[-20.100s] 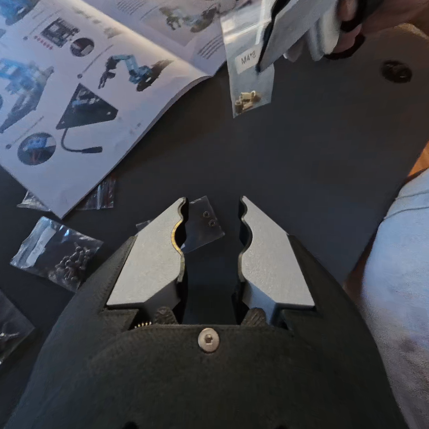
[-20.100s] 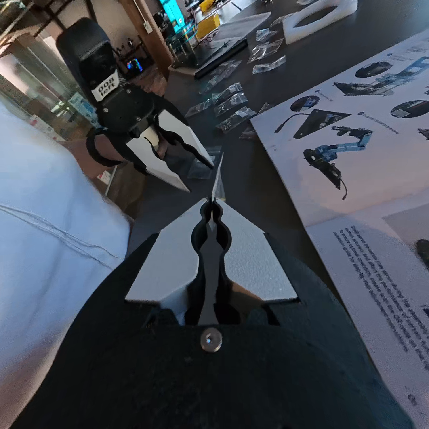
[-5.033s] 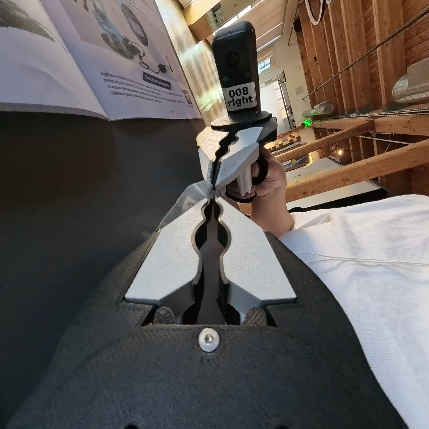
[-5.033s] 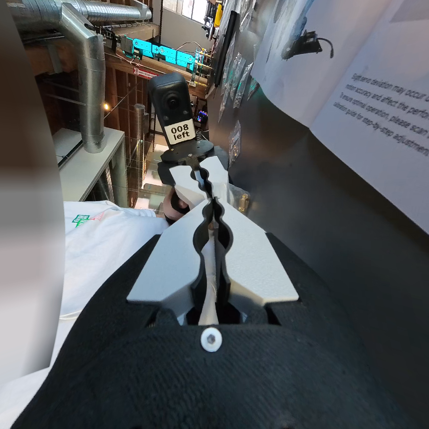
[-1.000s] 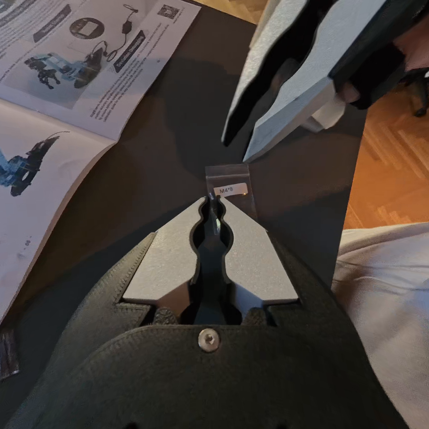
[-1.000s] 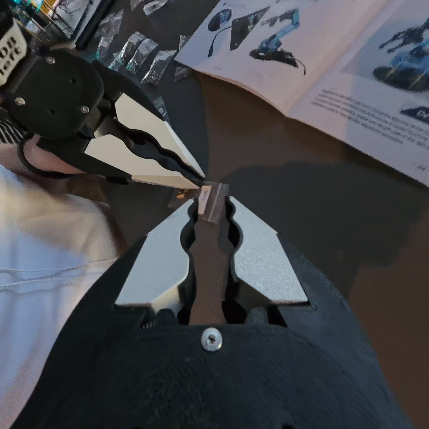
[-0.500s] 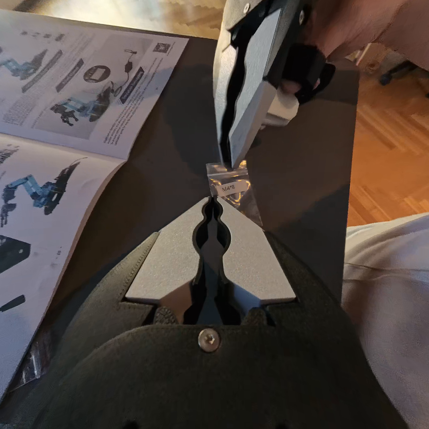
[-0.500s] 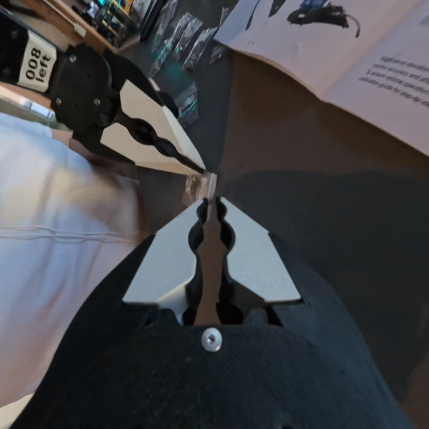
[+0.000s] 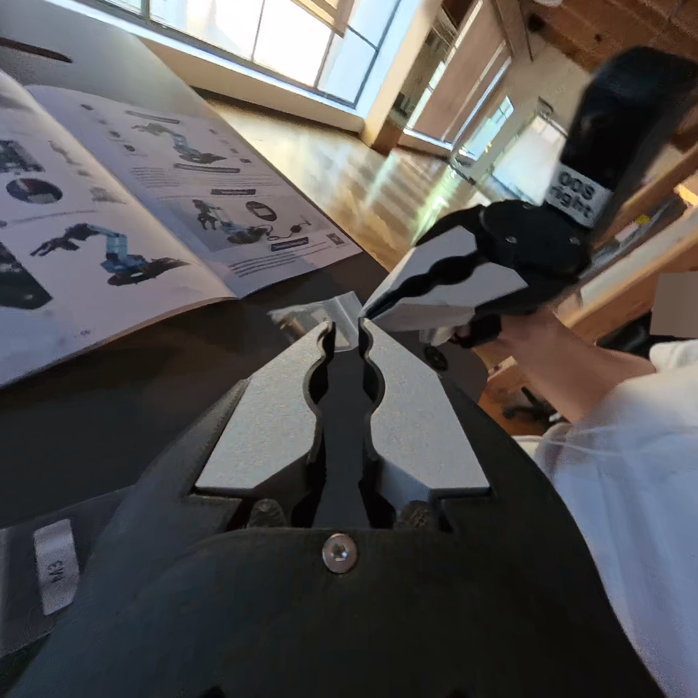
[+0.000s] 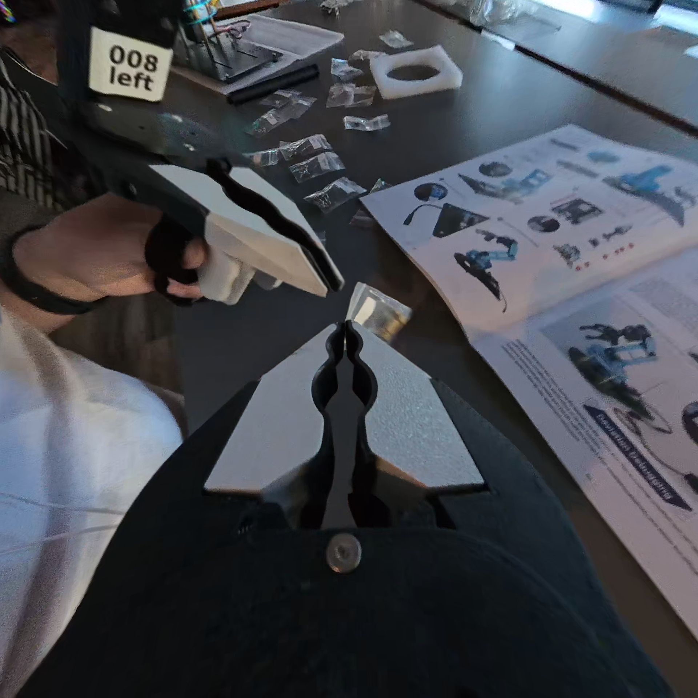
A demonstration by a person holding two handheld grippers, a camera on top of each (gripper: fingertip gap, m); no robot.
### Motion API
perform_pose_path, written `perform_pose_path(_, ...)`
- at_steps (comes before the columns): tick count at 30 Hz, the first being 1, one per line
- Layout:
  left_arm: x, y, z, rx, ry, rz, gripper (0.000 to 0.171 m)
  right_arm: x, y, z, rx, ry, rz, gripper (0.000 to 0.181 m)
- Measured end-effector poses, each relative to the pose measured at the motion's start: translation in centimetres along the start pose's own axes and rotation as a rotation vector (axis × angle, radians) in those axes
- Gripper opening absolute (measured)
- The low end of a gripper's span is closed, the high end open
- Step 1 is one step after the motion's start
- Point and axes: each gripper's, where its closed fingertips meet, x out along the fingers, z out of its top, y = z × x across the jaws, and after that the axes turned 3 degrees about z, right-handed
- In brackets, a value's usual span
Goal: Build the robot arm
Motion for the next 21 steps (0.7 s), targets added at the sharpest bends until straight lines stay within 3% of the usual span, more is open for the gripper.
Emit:
perform_pose_path(10,-0.3,1.8,-0.3,-0.327,-0.079,-0.060,0.021,2.3,-0.8,0.6,-0.375,0.007,-0.317,0.000)
perform_pose_path(14,-0.4,2.3,0.0,-0.407,-0.115,-0.111,0.007,3.0,-0.2,1.3,-0.525,0.009,-0.399,0.000)
perform_pose_path(21,-0.6,3.3,-0.1,-0.439,-0.118,-0.149,0.000,3.9,-0.2,1.2,-0.514,0.019,-0.404,0.000)
